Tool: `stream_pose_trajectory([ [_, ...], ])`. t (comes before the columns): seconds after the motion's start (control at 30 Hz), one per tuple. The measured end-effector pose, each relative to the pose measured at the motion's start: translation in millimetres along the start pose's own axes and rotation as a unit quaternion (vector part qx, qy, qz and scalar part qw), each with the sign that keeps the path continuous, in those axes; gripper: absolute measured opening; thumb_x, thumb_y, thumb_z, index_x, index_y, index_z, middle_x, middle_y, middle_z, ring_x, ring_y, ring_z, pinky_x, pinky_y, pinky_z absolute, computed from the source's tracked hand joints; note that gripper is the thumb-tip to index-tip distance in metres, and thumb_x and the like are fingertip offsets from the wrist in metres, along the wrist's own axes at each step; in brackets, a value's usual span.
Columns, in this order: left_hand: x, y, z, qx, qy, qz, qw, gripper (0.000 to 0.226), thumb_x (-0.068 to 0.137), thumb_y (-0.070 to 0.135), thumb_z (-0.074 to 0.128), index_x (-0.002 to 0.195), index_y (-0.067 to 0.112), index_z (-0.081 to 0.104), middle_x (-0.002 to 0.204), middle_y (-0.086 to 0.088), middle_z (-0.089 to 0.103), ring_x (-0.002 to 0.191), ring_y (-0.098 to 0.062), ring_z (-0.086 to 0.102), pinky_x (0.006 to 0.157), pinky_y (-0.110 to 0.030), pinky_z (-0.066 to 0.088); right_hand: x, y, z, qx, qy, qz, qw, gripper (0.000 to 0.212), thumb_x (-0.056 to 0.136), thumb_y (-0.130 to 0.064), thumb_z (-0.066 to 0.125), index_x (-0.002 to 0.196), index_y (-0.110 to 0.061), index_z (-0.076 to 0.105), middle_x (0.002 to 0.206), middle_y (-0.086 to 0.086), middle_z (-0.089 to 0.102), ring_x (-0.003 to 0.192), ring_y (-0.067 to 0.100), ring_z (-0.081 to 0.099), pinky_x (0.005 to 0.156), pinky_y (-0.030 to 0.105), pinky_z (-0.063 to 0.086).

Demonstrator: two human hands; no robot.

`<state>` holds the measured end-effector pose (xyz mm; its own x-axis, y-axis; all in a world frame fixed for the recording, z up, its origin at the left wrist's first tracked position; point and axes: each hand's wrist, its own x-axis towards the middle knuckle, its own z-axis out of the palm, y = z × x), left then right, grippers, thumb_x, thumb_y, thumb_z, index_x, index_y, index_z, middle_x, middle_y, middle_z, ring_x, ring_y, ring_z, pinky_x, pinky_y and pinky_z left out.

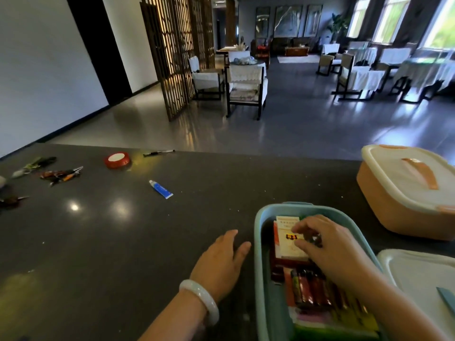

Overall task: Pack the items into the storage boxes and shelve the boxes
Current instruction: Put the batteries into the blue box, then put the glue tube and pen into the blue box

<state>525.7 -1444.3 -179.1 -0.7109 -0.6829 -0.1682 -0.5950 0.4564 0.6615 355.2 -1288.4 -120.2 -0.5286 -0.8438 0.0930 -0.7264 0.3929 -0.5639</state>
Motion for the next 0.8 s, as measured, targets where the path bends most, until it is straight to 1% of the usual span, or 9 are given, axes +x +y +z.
stream_pose_trajectory([
  [0.1,12,-36,-32,0.06,0.031,0.008,0.998,0.05,0.095,0.053,0.04,0.14,0.03,0.037,0.137,0.006,0.048,0.121,-0.009,0.05,0.1,-0.028,0.041,29,-38,14,-0.045,-0.011,-0.028,0.999,0.017,0.086,-0.033,0.065,0.091,-0.045,0.054,0.092,-0.022,0.055,0.085,-0.008,0.052,0.078,0.015,0.041],
  [0.2,25,-82,-64,0.135,0.066,0.019,0.988,0.047,0.097,0.049,0.04,0.136,0.024,0.043,0.131,0.004,0.049,0.117,-0.01,0.05,0.1,-0.028,0.043,63,-75,37,-0.075,-0.044,-0.06,0.994,0.019,0.087,-0.036,0.063,0.093,-0.047,0.048,0.093,-0.021,0.052,0.086,-0.007,0.051,0.075,0.015,0.043],
  [0.3,41,-137,-101,0.199,0.091,-0.017,0.976,0.048,0.097,0.05,0.04,0.136,0.022,0.044,0.131,0.002,0.046,0.119,-0.014,0.048,0.1,-0.031,0.042,100,-111,72,-0.07,-0.089,-0.089,0.99,0.019,0.087,-0.037,0.062,0.095,-0.048,0.048,0.094,-0.022,0.051,0.086,-0.007,0.052,0.072,0.014,0.044],
  [0.4,59,-184,-135,0.227,0.09,-0.078,0.967,0.052,0.097,0.05,0.04,0.138,0.019,0.041,0.138,-0.002,0.04,0.126,-0.019,0.043,0.104,-0.034,0.039,136,-142,113,-0.052,-0.118,-0.107,0.986,0.016,0.087,-0.039,0.062,0.098,-0.045,0.051,0.095,-0.021,0.053,0.087,-0.005,0.054,0.075,0.017,0.047],
  [0.47,72,-212,-155,0.224,0.086,-0.107,0.965,0.057,0.096,0.05,0.041,0.142,0.017,0.036,0.145,-0.005,0.034,0.133,-0.022,0.037,0.108,-0.037,0.036,161,-163,147,-0.041,-0.139,-0.104,0.984,0.014,0.088,-0.038,0.062,0.096,-0.043,0.052,0.095,-0.018,0.055,0.087,-0.004,0.054,0.073,0.016,0.045],
  [0.53,86,-232,-169,0.226,0.068,-0.127,0.964,0.066,0.096,0.052,0.042,0.149,0.017,0.025,0.155,-0.007,0.02,0.144,-0.025,0.02,0.115,-0.043,0.026,186,-178,179,-0.024,-0.156,-0.086,0.984,0.014,0.088,-0.036,0.062,0.097,-0.041,0.052,0.096,-0.016,0.055,0.086,-0.003,0.055,0.07,0.015,0.043],
  [0.6,101,-249,-180,0.233,0.037,-0.142,0.961,0.074,0.095,0.056,0.039,0.153,0.021,0.01,0.161,-0.006,0.003,0.148,-0.027,0.001,0.119,-0.048,0.014,211,-189,212,-0.001,-0.159,-0.058,0.986,0.019,0.088,-0.034,0.063,0.105,-0.035,0.055,0.099,-0.013,0.057,0.086,-0.002,0.055,0.068,0.014,0.043],
  [0.67,113,-264,-186,0.247,0.004,-0.151,0.957,0.078,0.094,0.062,0.034,0.154,0.027,-0.001,0.161,-0.004,-0.011,0.147,-0.028,-0.012,0.119,-0.052,0.004,233,-194,238,0.02,-0.153,-0.023,0.988,0.028,0.087,-0.032,0.065,0.113,-0.03,0.055,0.103,-0.011,0.058,0.086,-0.001,0.056,0.066,0.013,0.042],
  [0.8,128,-298,-181,0.25,-0.031,-0.156,0.955,0.081,0.09,0.071,0.027,0.149,0.035,-0.016,0.157,-0.001,-0.027,0.143,-0.028,-0.026,0.116,-0.056,-0.008,281,-194,281,0.017,-0.118,0.031,0.992,0.045,0.084,-0.036,0.069,0.124,-0.021,0.053,0.114,-0.002,0.058,0.099,0.009,0.056,0.082,0.022,0.047],
])
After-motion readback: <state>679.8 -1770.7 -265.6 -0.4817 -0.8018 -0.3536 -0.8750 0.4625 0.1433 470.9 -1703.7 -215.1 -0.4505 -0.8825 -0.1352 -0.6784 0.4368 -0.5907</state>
